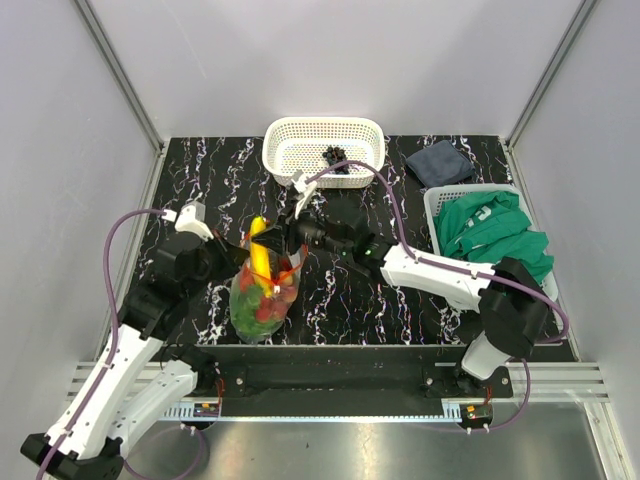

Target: Open the zip-top bag and remove the fake food

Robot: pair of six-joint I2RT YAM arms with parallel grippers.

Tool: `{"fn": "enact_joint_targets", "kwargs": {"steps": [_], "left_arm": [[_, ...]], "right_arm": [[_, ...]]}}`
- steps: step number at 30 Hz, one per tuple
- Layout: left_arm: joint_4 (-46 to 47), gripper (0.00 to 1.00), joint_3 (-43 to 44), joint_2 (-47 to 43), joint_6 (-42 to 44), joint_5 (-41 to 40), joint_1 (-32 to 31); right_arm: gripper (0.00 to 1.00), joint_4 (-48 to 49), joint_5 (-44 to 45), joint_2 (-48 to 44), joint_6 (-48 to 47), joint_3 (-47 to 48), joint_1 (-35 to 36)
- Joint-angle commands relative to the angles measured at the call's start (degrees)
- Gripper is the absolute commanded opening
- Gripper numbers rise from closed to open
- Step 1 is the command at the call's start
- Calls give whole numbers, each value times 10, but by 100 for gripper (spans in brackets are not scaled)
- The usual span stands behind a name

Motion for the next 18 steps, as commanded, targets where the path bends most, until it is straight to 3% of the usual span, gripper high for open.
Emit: {"fn": "enact_joint_targets", "kwargs": {"steps": [1,11,18], "left_arm": [[24,0,31,-12,-3,-14,3],[7,0,60,-8,-12,9,3],[7,0,80,-10,-43,45,3]], "right_arm": [[15,31,-4,11,-38,75,6],[12,89,37,46,-165,117,6],[10,138,116,78,-181,106,7]]}}
